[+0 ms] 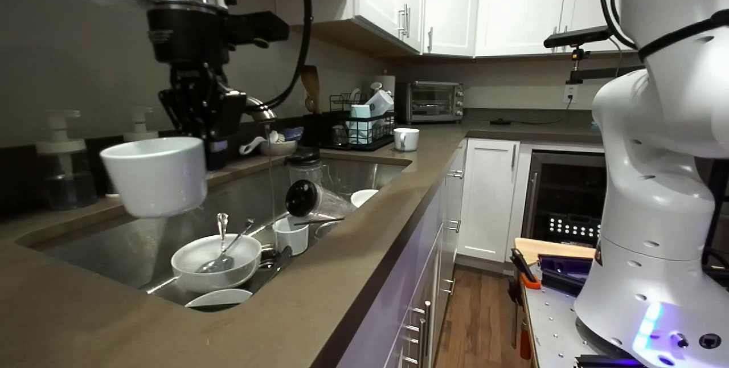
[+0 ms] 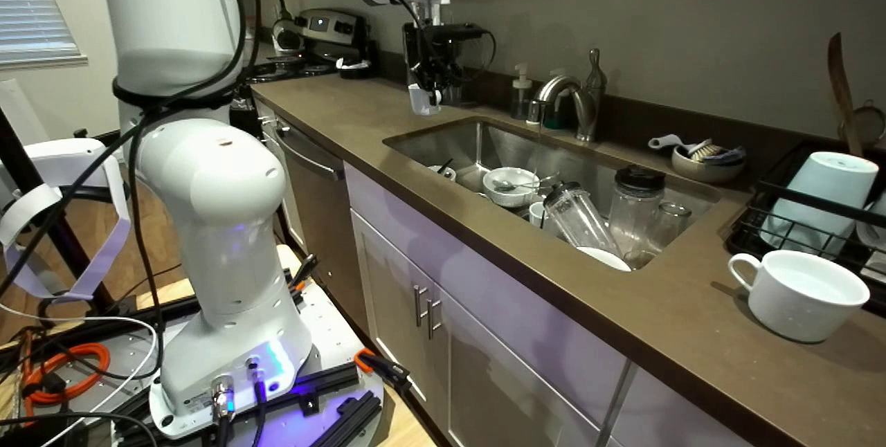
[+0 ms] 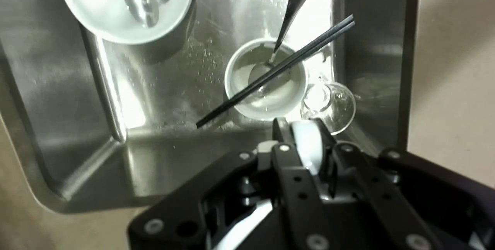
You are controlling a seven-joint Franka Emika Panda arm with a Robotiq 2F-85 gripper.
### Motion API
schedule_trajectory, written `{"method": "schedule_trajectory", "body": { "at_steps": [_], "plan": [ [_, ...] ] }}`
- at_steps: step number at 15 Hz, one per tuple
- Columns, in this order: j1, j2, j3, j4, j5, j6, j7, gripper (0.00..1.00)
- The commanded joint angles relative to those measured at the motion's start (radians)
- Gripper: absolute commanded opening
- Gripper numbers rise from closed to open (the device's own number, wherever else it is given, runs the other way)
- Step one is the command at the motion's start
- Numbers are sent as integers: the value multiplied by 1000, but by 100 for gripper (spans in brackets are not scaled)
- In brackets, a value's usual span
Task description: Shift the cup on the left to the right.
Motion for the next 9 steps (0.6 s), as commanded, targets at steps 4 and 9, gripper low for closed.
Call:
{"method": "schedule_trajectory", "body": {
  "at_steps": [4, 9],
  "plan": [
    [-79, -263, -82, -327, 170, 143, 109, 5],
    [-73, -350, -116, -499, 151, 287, 302, 5]
  ]
}}
